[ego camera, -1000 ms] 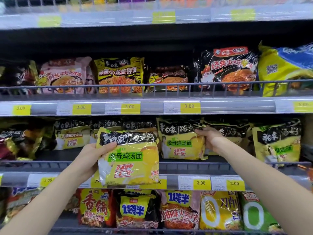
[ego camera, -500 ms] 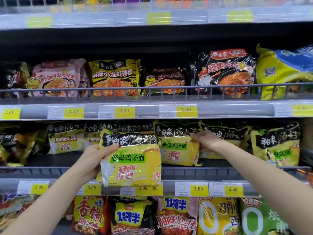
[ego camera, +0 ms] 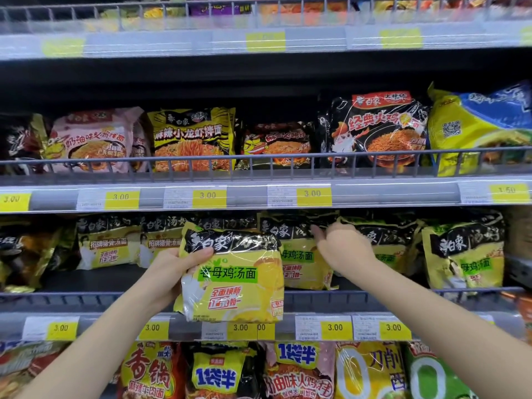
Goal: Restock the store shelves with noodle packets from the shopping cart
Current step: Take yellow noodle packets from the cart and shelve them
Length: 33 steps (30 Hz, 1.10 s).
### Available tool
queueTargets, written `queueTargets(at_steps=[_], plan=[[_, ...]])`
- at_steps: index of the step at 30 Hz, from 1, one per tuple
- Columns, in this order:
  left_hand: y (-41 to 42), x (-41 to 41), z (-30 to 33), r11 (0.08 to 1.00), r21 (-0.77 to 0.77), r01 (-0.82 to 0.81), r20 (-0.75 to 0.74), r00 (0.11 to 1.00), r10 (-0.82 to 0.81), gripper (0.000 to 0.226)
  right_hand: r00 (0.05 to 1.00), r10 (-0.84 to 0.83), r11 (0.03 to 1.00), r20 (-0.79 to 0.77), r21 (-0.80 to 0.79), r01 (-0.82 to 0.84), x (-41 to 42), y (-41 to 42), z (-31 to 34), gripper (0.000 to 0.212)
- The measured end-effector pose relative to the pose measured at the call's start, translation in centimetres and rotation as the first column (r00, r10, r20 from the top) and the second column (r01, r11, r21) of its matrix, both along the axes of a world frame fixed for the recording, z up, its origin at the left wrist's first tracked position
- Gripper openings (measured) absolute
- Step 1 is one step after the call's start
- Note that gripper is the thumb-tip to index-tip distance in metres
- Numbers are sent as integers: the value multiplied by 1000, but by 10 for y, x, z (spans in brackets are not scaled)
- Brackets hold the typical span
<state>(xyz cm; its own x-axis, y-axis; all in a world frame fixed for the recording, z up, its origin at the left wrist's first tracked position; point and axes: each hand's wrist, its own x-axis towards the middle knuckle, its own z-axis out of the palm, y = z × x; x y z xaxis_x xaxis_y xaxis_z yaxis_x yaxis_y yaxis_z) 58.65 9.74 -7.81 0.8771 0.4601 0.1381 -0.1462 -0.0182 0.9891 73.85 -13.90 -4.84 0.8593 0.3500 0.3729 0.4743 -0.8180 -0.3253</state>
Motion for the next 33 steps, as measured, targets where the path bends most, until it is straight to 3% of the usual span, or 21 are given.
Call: queueTargets(at_steps=[2,3,5,7,12,16,18,20,22,24,28,33], plan=[[-2,3,1,1000,0,11,9,1000,-11,50,927,298,896,-226,401,-190,-15,-2,-7,65],[-4,5,1,1000,-2,25,16,1000,-25,44,804,465,802,-371,561,-206,-22,-2,-8,65],[-10,8,2,998,-9,58,37,998,-58,34,570,644,710,-511,677,-194,-30,-1,-12,60],[-15,12,2,996,6,90,37,995,-90,43,491,701,677,-517,698,-233,-32,-1,-16,51],[-26,21,4,996,32,86,23,996,-87,60,515,711,617,-479,776,-131,-23,-3,-18,23],[-31,16,0,945,282,166,-48,986,-159,68,527,686,584,-501,812,12,-7,-12,-16,20],[-25,12,-6,832,531,162,-113,986,-120,94,561,670,544,-486,836,74,4,-19,-16,17],[-19,5,-15,642,747,174,-191,981,-42,121,616,648,489,-448,865,114,15,-27,-15,10],[-14,0,-27,421,885,199,-229,973,22,118,661,621,472,-421,874,113,23,-35,-17,12],[-16,-7,-32,267,936,229,-249,967,44,99,684,607,487,-404,870,81,29,-42,-22,19],[-10,-11,-39,192,951,241,-251,967,32,95,683,609,506,-403,861,57,36,-46,-27,19],[-5,-9,-42,199,945,259,-266,964,7,99,651,603,579,-461,814,41,42,-46,-31,34]])
